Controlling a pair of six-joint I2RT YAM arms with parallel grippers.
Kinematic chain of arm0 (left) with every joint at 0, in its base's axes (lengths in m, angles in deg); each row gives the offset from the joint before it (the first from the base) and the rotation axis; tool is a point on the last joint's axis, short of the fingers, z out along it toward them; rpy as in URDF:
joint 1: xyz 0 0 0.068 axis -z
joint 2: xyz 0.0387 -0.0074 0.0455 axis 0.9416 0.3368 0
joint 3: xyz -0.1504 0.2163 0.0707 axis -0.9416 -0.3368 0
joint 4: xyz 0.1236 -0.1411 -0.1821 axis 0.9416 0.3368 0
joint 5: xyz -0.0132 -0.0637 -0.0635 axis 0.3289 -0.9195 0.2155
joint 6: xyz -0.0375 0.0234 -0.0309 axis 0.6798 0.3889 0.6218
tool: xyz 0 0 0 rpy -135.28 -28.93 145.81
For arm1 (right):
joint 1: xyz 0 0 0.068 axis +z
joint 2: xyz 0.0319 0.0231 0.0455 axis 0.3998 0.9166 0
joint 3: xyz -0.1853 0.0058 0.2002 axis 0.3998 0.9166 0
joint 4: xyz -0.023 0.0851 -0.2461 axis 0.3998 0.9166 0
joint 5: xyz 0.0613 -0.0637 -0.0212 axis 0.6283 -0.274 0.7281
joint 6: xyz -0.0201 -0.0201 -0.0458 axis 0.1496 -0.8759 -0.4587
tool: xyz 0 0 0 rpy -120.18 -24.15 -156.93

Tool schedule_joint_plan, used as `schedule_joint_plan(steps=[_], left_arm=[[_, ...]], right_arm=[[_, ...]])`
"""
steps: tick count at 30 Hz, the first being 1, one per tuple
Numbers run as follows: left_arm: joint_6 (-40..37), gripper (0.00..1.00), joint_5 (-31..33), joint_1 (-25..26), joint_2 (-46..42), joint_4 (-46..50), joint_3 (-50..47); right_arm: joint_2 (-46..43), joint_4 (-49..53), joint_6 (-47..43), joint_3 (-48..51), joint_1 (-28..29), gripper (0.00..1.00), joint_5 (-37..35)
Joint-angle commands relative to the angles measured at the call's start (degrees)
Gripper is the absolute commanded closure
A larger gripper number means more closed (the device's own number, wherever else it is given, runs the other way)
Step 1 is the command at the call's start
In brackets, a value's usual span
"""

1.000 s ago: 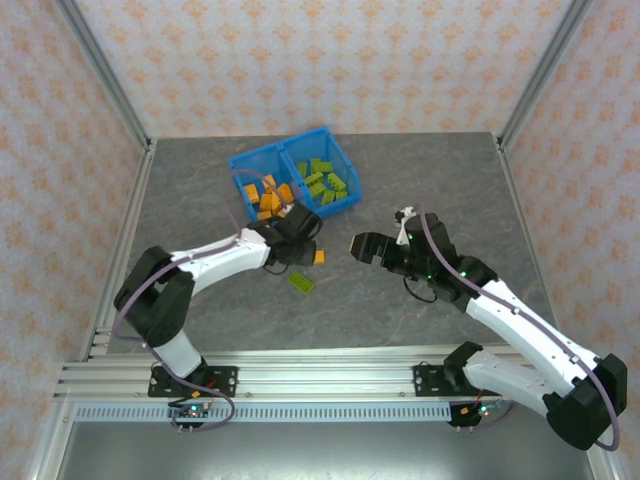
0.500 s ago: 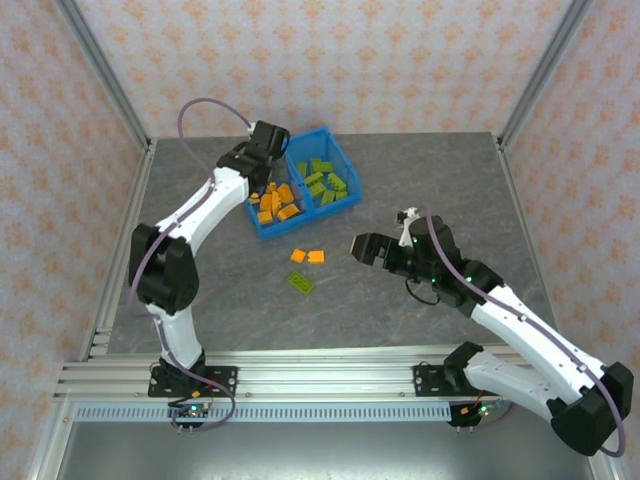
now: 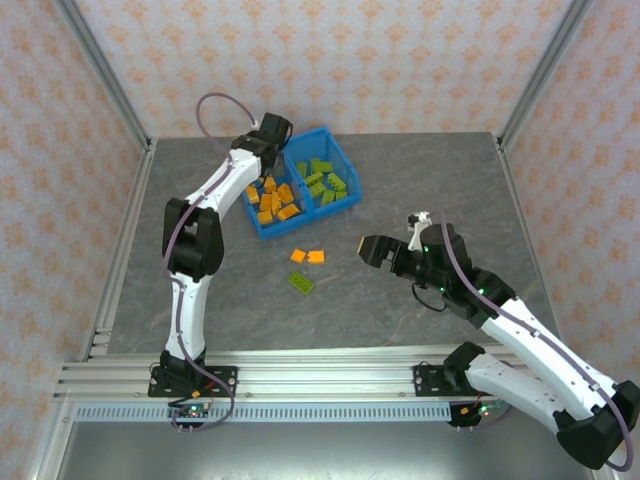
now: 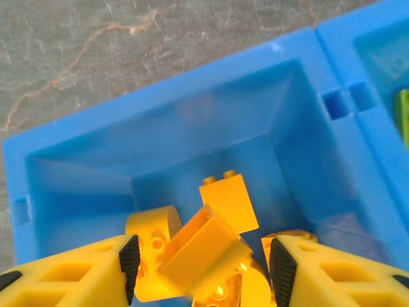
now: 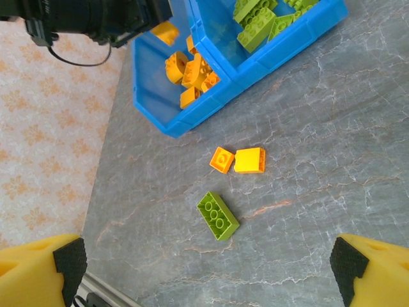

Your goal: Sort the legos into containers by color

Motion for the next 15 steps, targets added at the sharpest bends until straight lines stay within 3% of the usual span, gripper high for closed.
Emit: schedule_joint_plan(steps=[1, 7, 11, 15], left_arm=[[-0.2, 0.4, -1.9, -0.1, -4.7, 3.5, 0.4], [3.0, 0.35, -12.0, 0.0, -19.2, -0.9, -10.8], [5.6, 0.29, -18.8, 0.6, -35.0, -8.1, -25.7], [0.9, 0.17, -22.8, 3.2, -51.2, -10.8, -38.0]], right_arm=[[0.1, -0.6, 0.2, 1.0, 0.4, 0.01, -1.5], [3.5, -1.3, -1.5, 0.0, 0.5, 0.01, -0.4], [8.1, -2.3, -3.7, -0.9, 1.5, 0.01, -0.5], [17.6, -3.0, -9.8, -5.0, 6.3, 0.0, -0.1]])
